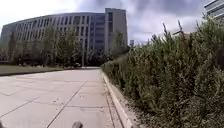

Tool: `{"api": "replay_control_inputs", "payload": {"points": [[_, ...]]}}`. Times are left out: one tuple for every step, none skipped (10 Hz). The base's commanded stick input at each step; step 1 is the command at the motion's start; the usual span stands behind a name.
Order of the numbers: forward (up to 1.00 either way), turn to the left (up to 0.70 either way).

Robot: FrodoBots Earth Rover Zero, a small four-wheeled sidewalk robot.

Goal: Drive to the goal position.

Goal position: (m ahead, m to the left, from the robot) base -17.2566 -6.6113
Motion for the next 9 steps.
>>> {"api": "replay_control_inputs", "payload": {"points": [[0.0, 0.0], [0.0, 0.0], [0.0, 0.0], [0.0, 0.0], [0.32, 0.0], [0.7, 0.05], [0.7, 0.2], [0.7, 0.34], [0.7, 0.35]]}}
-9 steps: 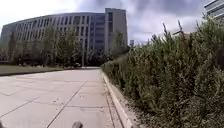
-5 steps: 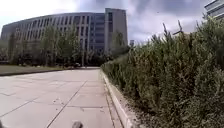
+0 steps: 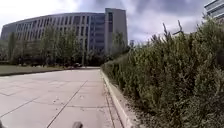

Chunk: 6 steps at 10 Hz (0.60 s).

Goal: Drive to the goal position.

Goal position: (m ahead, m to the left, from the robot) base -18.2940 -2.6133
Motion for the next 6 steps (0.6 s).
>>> {"api": "replay_control_inputs", "payload": {"points": [[0.7, 0.35], [0.7, 0.35], [0.7, 0.35], [0.7, 0.35], [0.7, 0.35], [0.7, 0.35]]}}
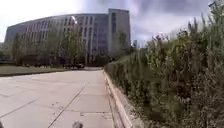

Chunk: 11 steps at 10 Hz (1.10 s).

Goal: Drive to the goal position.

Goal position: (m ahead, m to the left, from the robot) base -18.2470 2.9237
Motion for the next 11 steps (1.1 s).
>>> {"api": "replay_control_inputs", "payload": {"points": [[0.7, 0.35], [0.7, 0.35], [0.24, 0.58], [0.0, 0.7], [0.0, 0.7], [0.0, 0.7], [0.0, 0.7], [0.0, 0.7], [0.0, 0.7], [0.0, 0.7], [0.0, 0.7]]}}
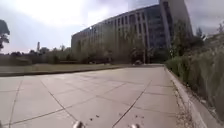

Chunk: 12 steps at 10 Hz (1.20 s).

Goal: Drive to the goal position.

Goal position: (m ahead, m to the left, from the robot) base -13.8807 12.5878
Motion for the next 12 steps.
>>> {"api": "replay_control_inputs", "payload": {"points": [[0.0, 0.7], [0.0, 0.7], [0.0, 0.7], [0.0, 0.7], [0.0, 0.7], [0.0, 0.7], [0.0, 0.7], [0.0, 0.7], [0.0, 0.7], [0.0, 0.7], [0.0, 0.7], [0.0, 0.7]]}}
